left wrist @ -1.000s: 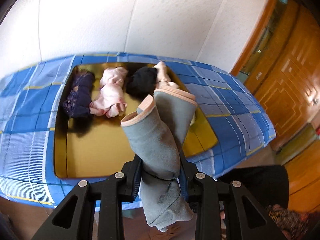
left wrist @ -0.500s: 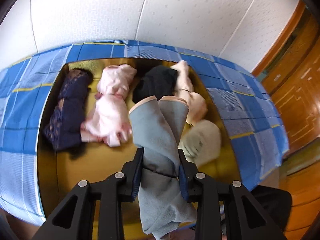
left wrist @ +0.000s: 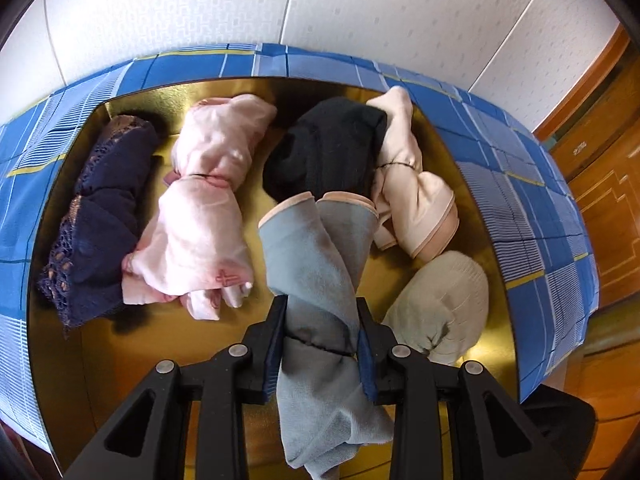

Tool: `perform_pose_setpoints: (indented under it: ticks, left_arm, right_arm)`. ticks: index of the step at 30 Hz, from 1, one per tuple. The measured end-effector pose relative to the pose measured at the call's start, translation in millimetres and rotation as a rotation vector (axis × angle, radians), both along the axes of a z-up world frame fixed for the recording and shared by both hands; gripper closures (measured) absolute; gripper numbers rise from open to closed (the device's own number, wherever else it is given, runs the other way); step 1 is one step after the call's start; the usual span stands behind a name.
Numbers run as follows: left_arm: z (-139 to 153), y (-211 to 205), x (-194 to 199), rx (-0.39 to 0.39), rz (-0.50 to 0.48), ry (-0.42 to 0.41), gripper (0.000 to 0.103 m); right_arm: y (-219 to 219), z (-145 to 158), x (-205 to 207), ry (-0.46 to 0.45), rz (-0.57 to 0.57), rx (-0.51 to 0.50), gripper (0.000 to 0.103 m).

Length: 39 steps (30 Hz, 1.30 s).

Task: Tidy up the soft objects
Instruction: 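Lower the grey-green socks into the tray and open the left gripper, then move the left tool back to the cabinet shelf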

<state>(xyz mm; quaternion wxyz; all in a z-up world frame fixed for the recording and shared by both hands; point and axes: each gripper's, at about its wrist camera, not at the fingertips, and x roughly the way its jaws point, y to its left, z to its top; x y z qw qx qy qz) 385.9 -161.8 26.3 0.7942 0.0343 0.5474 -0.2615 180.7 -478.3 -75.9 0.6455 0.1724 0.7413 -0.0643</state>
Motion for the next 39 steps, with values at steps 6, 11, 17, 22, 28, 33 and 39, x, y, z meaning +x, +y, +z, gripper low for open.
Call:
perform_pose_setpoints:
  ticks: [6, 11, 17, 22, 28, 33, 39]
  left_arm:
    - [5.8, 3.6, 3.8, -0.030, 0.036, -0.018, 0.056]
    - [19.6, 9.8, -3.4, -0.059, 0.019, -0.068, 0.050]
    - [32.2, 23.9, -20.7, -0.085, 0.001, -0.133, 0.045]
    - [44.4, 35.5, -46.2, -0.121, -0.028, -0.210, 0.037]
    - [63.5, 43.0, -92.0, -0.178, -0.123, -0.310, 0.029]
    - [72.6, 56.4, -139.3, -0.197, -0.212, -0.371, 0.023]
    - [42.6, 72.0, -182.2, -0.157, -0.291, -0.310, 0.018]
  right_arm:
    - [-5.1, -3.6, 0.0, -0.001, 0.001, 0.003, 0.054]
    - [-4.4, -3.3, 0.4, 0.000, -0.002, 0.004, 0.054]
    - [-4.2, -2.6, 0.5, 0.000, -0.003, 0.003, 0.054]
    - [-1.7, -3.4, 0.4, 0.001, -0.001, 0.001, 0.054]
    - [1.5, -2.4, 1.7, 0.003, 0.003, -0.005, 0.053]
    - [0.3, -3.0, 2.3, 0.004, -0.006, 0.003, 0.053]
    - [2.6, -2.5, 4.3, 0.005, 0.018, -0.010, 0.053]
